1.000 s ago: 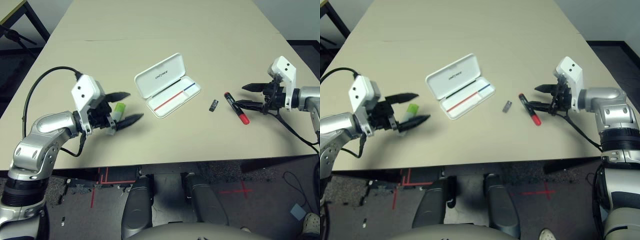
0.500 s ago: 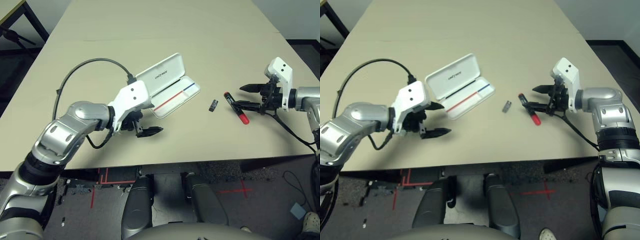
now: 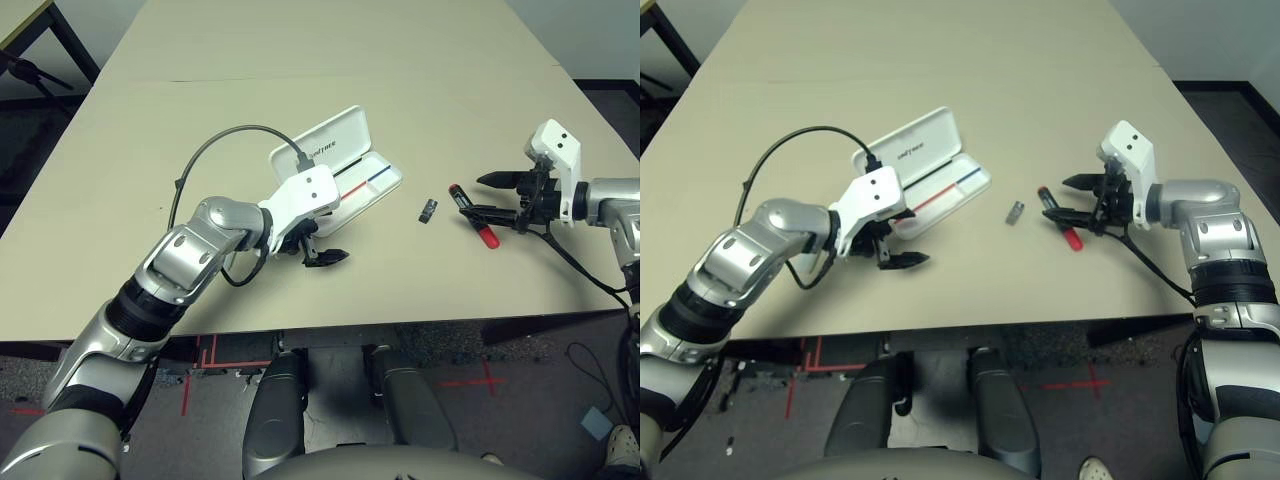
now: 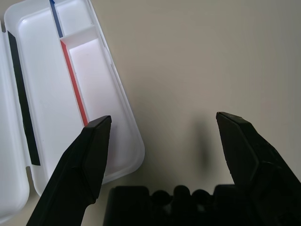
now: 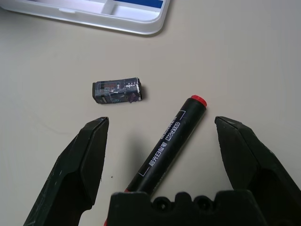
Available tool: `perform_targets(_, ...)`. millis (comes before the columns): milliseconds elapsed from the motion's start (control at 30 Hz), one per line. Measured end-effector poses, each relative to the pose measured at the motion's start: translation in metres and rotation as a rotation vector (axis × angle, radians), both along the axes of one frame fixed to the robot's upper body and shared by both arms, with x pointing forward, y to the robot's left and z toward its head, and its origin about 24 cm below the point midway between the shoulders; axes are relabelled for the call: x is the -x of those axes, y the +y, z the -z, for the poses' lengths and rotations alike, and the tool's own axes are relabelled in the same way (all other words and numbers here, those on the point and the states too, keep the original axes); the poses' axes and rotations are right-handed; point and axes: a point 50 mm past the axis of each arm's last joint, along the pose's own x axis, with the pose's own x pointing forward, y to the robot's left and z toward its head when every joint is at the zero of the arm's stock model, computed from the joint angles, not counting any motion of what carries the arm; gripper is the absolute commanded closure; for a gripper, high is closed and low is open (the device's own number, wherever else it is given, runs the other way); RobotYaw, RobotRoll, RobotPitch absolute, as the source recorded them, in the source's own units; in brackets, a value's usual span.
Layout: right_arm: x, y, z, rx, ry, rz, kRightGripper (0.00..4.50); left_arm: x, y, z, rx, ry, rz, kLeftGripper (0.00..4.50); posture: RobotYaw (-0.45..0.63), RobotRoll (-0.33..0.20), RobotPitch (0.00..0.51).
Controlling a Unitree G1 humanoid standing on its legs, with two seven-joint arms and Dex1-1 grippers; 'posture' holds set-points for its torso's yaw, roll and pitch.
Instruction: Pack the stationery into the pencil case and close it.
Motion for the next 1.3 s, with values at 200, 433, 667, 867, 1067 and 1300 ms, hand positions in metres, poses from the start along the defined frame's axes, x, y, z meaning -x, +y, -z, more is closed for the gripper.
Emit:
perform_targets(200, 0.0, 0.001, 0.0, 0.006, -0.009, 0.007, 0.0, -0.004, -0.002, 0.01, -0.008, 0.029, 0.01, 0.02, -0.05, 0.0, 0.193)
perform_targets(433, 0.0, 0.001, 0.0, 0.009, -0.015, 0.011, 0.0, -0.011, -0.001, 0.02, -0.017, 0.042, -0.009, 0.02, -0.06, 0.0, 0.192)
perform_targets(667, 0.0, 0.002, -0.002, 0.013, -0.026, 0.015, 0.0, -0.013, -0.002, 0.023, -0.023, 0.036, -0.01, 0.02, -0.06, 0.0, 0.194)
perform_targets(867, 0.0, 0.002, -0.002, 0.014, -0.029, 0.018, 0.0, -0.015, 0.001, 0.024, -0.028, 0.044, -0.021, 1.74, -0.06, 0.0, 0.197)
perform_targets(1067, -0.001, 0.002, -0.002, 0.015, -0.034, 0.025, 0.0, -0.016, 0.005, 0.023, -0.041, 0.033, -0.028, 3.99, -0.06, 0.0, 0.2)
perform_targets(1300, 0.001, 0.001, 0.003, 0.014, -0.025, 0.03, 0.0, -0.016, 0.008, 0.021, -0.058, 0.029, -0.015, 4.46, -0.06, 0.0, 0.202)
